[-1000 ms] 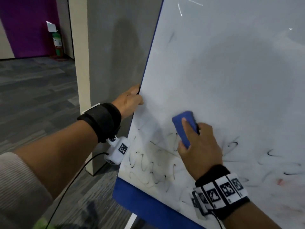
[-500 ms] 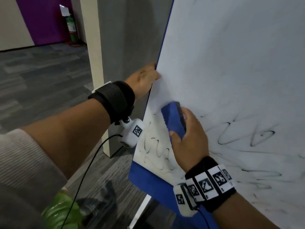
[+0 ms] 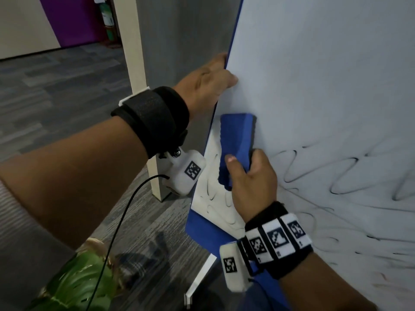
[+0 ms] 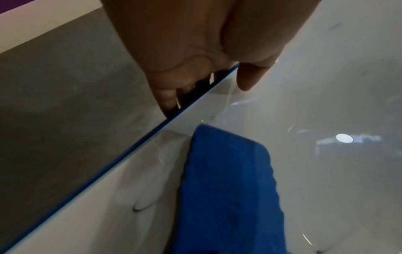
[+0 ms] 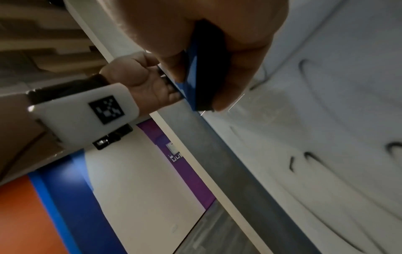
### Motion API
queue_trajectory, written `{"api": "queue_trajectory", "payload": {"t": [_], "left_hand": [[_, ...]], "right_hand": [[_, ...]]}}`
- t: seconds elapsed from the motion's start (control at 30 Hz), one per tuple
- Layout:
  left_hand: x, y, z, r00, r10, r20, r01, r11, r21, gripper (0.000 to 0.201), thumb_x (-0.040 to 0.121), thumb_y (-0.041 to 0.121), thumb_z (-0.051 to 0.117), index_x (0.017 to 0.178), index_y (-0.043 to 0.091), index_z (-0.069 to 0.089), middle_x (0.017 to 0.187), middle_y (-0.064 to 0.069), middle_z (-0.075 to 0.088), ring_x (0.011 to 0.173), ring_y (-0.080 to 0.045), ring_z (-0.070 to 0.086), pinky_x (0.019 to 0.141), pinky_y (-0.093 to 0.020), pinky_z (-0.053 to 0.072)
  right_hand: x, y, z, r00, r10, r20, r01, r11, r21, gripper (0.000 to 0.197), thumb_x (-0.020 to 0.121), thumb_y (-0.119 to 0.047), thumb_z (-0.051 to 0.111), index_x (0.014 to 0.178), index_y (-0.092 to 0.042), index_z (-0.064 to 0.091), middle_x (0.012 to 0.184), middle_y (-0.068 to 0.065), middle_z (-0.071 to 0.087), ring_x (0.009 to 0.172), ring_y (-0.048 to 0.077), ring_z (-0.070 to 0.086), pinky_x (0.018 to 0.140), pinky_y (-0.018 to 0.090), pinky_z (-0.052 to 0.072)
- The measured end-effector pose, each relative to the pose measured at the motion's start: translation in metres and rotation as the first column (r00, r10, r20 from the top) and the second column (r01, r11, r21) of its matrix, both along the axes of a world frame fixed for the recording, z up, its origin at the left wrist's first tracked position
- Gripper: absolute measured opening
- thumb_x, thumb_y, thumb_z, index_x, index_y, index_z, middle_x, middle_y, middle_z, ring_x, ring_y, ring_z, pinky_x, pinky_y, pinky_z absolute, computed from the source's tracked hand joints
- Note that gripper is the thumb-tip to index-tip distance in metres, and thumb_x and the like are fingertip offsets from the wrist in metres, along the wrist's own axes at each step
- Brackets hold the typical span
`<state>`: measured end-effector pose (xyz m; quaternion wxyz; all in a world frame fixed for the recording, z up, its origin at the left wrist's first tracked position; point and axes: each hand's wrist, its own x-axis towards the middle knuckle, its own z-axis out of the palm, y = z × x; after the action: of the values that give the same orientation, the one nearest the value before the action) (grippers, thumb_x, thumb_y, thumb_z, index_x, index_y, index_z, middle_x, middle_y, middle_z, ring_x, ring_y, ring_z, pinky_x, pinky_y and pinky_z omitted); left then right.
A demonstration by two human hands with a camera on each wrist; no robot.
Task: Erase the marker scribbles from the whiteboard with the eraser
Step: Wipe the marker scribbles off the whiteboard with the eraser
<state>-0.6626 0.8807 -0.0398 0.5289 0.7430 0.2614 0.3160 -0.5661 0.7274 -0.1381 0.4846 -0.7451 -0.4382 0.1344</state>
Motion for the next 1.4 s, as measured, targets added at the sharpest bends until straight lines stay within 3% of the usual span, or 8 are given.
{"api": "queue_trajectory", "payload": {"t": [0.23,0.47,0.63,0.77,0.87,1.07,1.3,1.4], "left_hand": [[-0.001,0.001,-0.003,1.000,-0.022,0.006,0.022,1.000,0.009,0.031,0.105,0.011,0.038,0.129,0.030,0.045,0.115,0.018,0.062,0.099,0.011,0.062,0.090,-0.014,0.048],[0.006,0.010,-0.026,0.997,0.027,0.070,-0.018,0.992,-0.127,0.018,0.101,0.032,0.048,0.104,0.024,0.064,0.093,0.019,0.072,0.098,-0.002,0.066,0.100,-0.030,0.049],[0.006,0.016,-0.076,0.997,0.048,0.064,-0.027,0.953,-0.303,0.081,0.076,0.067,0.057,0.142,0.020,0.054,0.146,0.001,0.056,0.137,-0.018,0.050,0.119,-0.047,0.033],[0.005,0.013,-0.101,0.998,0.024,0.060,-0.001,0.934,-0.357,0.081,0.079,0.065,0.056,0.147,0.021,0.048,0.145,0.003,0.057,0.136,-0.015,0.050,0.119,-0.046,0.033],[0.004,0.017,-0.108,0.994,0.044,0.097,-0.003,0.925,-0.379,0.089,0.077,0.068,0.061,0.150,0.018,0.045,0.150,0.001,0.052,0.140,-0.016,0.047,0.120,-0.046,0.031],[0.006,0.012,-0.120,0.991,0.021,0.136,0.026,0.943,-0.332,0.098,0.077,0.080,0.057,0.153,0.021,0.040,0.155,0.005,0.046,0.143,-0.011,0.042,0.122,-0.045,0.028],[0.006,0.006,-0.160,0.987,0.122,0.104,-0.084,0.946,-0.314,0.089,0.084,0.075,0.050,0.148,0.014,0.048,0.151,0.001,0.051,0.142,-0.012,0.044,0.122,-0.043,0.027],[0.004,-0.001,-0.174,0.988,0.143,0.056,-0.123,0.954,-0.275,0.090,0.085,0.075,0.045,0.152,0.015,0.043,0.154,0.001,0.047,0.144,-0.011,0.041,0.123,-0.041,0.026]], "right_hand": [[0.017,-0.046,-0.081,0.993,-0.038,-0.113,-0.010,0.920,-0.393,0.024,0.092,-0.036,0.062,0.081,-0.020,0.049,0.079,0.002,0.062,0.071,0.020,0.062,0.068,0.047,0.056],[0.007,0.016,-0.033,0.993,-0.001,0.121,-0.003,1.000,0.030,0.031,0.089,-0.032,0.066,0.075,-0.012,0.046,0.066,-0.002,0.055,0.062,0.011,0.050,0.055,0.016,0.038],[0.018,-0.033,-0.116,0.997,-0.016,0.072,0.033,0.970,-0.240,0.031,0.086,-0.031,0.070,0.071,-0.012,0.050,0.066,0.000,0.056,0.063,0.017,0.054,0.058,0.029,0.043],[0.001,-0.008,-0.100,0.991,-0.001,0.136,0.016,0.994,-0.108,0.032,0.085,-0.031,0.071,0.069,-0.013,0.050,0.062,-0.002,0.056,0.058,0.014,0.052,0.054,0.031,0.043],[-0.002,0.009,-0.086,0.986,-0.005,0.164,0.008,1.000,-0.017,0.031,0.085,-0.032,0.070,0.068,-0.021,0.046,0.062,-0.007,0.054,0.058,0.007,0.048,0.053,0.020,0.036],[0.018,-0.047,-0.159,0.996,-0.066,0.057,0.082,0.938,-0.336,0.035,0.084,-0.034,0.073,0.068,-0.026,0.043,0.067,-0.006,0.054,0.067,0.020,0.054,0.061,0.028,0.039],[0.007,0.004,-0.134,0.994,-0.038,0.107,0.040,0.999,-0.011,0.032,0.080,-0.037,0.072,0.068,-0.021,0.047,0.061,-0.007,0.053,0.058,0.014,0.051,0.052,0.027,0.041],[0.019,-0.020,-0.171,0.996,-0.075,0.039,0.081,0.982,-0.172,0.034,0.080,-0.040,0.073,0.068,-0.021,0.048,0.063,-0.004,0.055,0.060,0.018,0.054,0.054,0.029,0.043]]}}
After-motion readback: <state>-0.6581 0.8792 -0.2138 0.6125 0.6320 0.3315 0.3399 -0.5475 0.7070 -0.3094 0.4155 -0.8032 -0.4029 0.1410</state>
